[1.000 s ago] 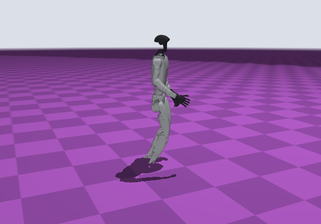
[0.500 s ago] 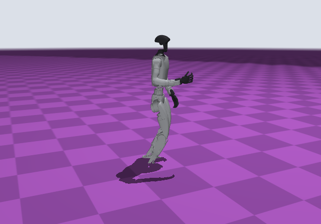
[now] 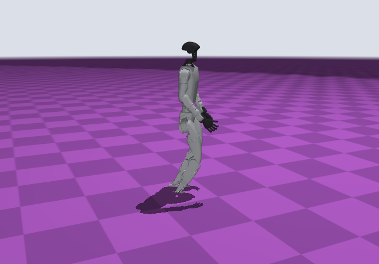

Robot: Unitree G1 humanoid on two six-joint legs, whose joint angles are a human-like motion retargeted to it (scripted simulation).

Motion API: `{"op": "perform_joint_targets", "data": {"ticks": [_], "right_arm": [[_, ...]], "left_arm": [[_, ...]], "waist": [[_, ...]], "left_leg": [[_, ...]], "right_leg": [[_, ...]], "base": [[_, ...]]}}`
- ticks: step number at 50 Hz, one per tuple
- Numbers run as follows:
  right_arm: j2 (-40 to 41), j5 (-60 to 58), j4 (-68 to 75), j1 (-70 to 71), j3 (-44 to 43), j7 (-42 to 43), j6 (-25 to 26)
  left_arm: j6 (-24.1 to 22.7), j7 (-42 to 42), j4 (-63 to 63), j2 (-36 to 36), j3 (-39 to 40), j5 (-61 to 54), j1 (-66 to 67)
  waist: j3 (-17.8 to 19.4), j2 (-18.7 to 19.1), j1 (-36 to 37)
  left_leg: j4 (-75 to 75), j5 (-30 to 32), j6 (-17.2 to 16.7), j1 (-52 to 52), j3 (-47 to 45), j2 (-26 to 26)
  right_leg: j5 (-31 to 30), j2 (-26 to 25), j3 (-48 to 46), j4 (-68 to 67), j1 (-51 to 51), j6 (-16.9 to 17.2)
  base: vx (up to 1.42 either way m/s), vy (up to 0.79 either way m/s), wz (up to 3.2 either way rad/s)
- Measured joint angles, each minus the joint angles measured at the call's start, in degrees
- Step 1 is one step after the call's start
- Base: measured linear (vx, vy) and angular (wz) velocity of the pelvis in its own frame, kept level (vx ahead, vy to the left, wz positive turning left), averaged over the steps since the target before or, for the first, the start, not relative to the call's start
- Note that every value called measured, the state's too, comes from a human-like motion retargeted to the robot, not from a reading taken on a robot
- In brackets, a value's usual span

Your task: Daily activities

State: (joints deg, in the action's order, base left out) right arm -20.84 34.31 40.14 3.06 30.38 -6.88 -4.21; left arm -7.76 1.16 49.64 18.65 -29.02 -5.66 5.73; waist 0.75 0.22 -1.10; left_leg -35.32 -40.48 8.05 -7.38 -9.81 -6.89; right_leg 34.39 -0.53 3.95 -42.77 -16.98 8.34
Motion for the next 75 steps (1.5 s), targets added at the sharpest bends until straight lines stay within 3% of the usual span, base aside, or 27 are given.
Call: {"op": "perform_joint_targets", "data": {"ticks": [5,10,20,25,34,40,58,75], "right_arm": [[-1.9,1.4,-6.1,-0.1,-0.6,2.0,-1.4],[-3.9,3.9,-14.7,0.1,-1.5,3.0,-4.1],[-6.3,6.7,-28.6,-2.9,-5.8,7.1,-7.6],[-5.0,3.5,-20.8,-5.6,-5.8,8.1,-6.0],[0.9,-7.3,5.4,-4.0,-3.5,5.6,-1.4],[2.4,-13.0,11.6,-2.5,-3.9,5.4,-0.4],[3.5,-21.9,14.2,-0.5,-4.4,6.4,0.5],[7.6,-28.4,19.8,0.5,-6.5,4.0,1.6]], "left_arm": [[-0.2,1.5,-0.3,0.3,-0.3,0.2,-0.4],[-0.7,1.9,-0.6,0.6,-0.6,0.9,1.0],[-1.9,3.5,-2.0,0.6,0.9,-1.7,3.1],[-1.4,3.7,-1.4,0.1,2.0,-2.8,2.7],[0.9,1.0,4.1,-1.8,2.9,-3.4,-0.3],[1.7,0.2,5.7,-2.2,3.9,-2.9,-0.8],[3.2,-0.1,6.9,-2.7,6.6,0.1,1.4],[4.3,-2.1,11.3,-4.1,8.3,5.7,-1.4]], "waist": [[-0.4,0.0,-0.2],[1.0,-0.9,-1.4],[1.6,0.4,-2.0],[1.2,1.2,-1.9],[0.8,1.6,-2.0],[0.6,1.6,-2.6],[1.4,-0.2,-4.4],[-1.0,-4.6,-6.9]], "left_leg": [[4.3,1.3,0.8,1.2,0.3,-1.0],[-0.1,-0.1,0.6,0.7,-0.6,-1.1],[-1.9,-1.0,1.0,0.6,0.0,0.4],[-2.0,-1.2,0.9,0.5,0.5,1.6],[-1.5,-1.6,1.0,1.6,0.9,2.4],[-0.3,-1.3,1.3,2.0,0.9,2.3],[-2.5,-2.0,1.4,1.8,-1.4,1.9],[2.3,-0.4,1.2,1.9,-4.8,-0.4]], "right_leg": [[-0.4,0.5,-0.1,2.0,0.1,0.4],[1.4,1.2,0.2,-2.8,-0.7,0.4],[0.8,-0.3,-0.2,-0.1,1.2,-0.1],[-0.5,-1.7,-0.3,2.8,2.3,-0.4],[-1.3,-2.7,-0.5,4.8,3.9,-0.9],[-1.5,-2.8,-0.5,5.9,4.2,-1.0],[0.7,-2.3,0.7,0.1,1.8,-0.9],[3.6,2.2,-1.7,-6.1,-3.6,-0.8]], "base": [[0.03,0.01,-0.01],[0.01,0.0,-0.01],[0.03,0.0,-0.02],[0.03,0.0,-0.02],[-0.01,0.0,-0.01],[-0.01,0.0,-0.05],[0.0,0.0,-0.04],[0.01,-0.04,-0.15]]}}
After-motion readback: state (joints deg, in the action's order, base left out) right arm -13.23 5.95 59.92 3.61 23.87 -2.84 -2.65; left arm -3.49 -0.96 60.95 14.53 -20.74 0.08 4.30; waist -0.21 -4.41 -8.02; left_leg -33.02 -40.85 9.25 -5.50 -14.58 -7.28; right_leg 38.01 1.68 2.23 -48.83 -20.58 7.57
